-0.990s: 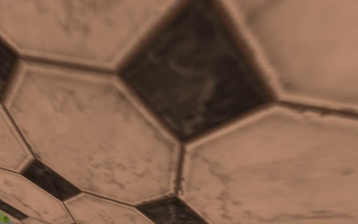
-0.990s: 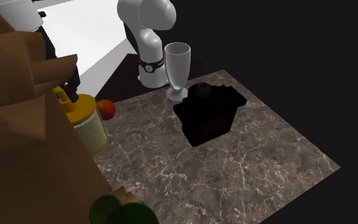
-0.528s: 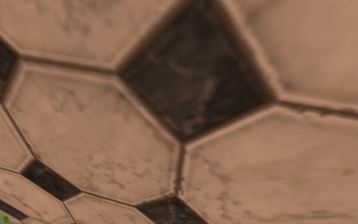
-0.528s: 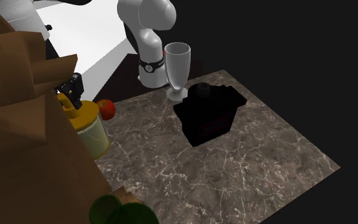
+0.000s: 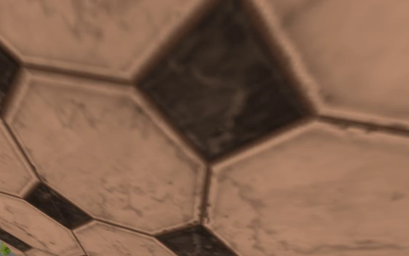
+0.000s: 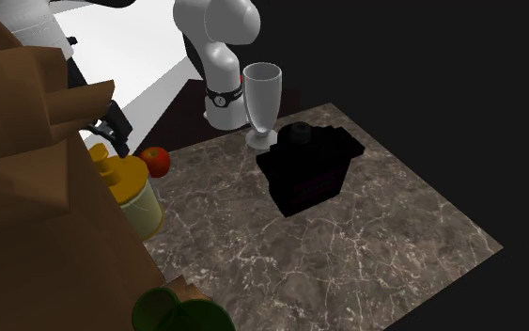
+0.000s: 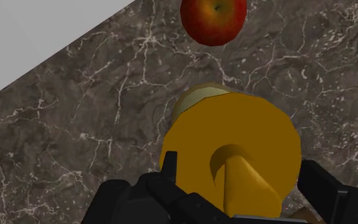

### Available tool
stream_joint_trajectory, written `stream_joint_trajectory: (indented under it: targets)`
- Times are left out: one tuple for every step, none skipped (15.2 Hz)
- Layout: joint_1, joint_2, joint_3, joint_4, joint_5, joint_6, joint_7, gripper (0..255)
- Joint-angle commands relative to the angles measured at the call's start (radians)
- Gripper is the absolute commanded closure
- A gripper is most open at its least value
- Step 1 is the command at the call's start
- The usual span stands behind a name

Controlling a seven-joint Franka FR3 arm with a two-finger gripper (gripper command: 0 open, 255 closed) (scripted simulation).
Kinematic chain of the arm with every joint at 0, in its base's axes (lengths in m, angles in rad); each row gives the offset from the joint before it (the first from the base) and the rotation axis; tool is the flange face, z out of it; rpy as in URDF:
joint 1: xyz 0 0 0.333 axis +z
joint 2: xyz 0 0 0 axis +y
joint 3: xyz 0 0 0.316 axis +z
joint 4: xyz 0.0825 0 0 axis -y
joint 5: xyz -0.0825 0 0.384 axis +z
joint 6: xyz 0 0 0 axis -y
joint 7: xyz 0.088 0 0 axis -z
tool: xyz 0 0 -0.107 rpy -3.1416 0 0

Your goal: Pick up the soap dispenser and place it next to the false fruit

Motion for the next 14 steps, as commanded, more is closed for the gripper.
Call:
stream_joint_trajectory:
  targets:
    - [0.000,0.000,0.000,0.000,0.000,0.000,0.000,0]
    - [0.000,0.000,0.000,0.000,0.000,0.000,0.000,0]
    - [-0.001,-0.013,-0.002,0.022,-0.001,-0.035,0.000,0]
    - [-0.002,-0.025,-0.003,0.044,-0.002,-0.069,0.000,0]
    - [-0.003,-0.036,-0.004,0.068,-0.003,-0.104,0.001,0]
    - [-0.004,-0.043,-0.006,0.088,-0.004,-0.131,0.001,0]
    - [-0.004,-0.043,-0.006,0.088,-0.004,-0.131,0.001,0]
    - [-0.004,-0.043,-0.006,0.087,-0.004,-0.131,0.001,0]
    - [-0.004,-0.043,-0.006,0.088,-0.004,-0.131,0.001,0]
    - [-0.004,-0.043,-0.006,0.088,-0.004,-0.131,0.001,0]
    - [-0.004,-0.043,-0.006,0.088,-0.004,-0.131,0.001,0]
    - [-0.004,-0.043,-0.006,0.088,-0.004,-0.131,0.001,0]
    - [-0.004,-0.043,-0.006,0.088,-0.004,-0.131,0.001,0]
    - [-0.004,-0.043,-0.006,0.088,-0.004,-0.131,0.001,0]
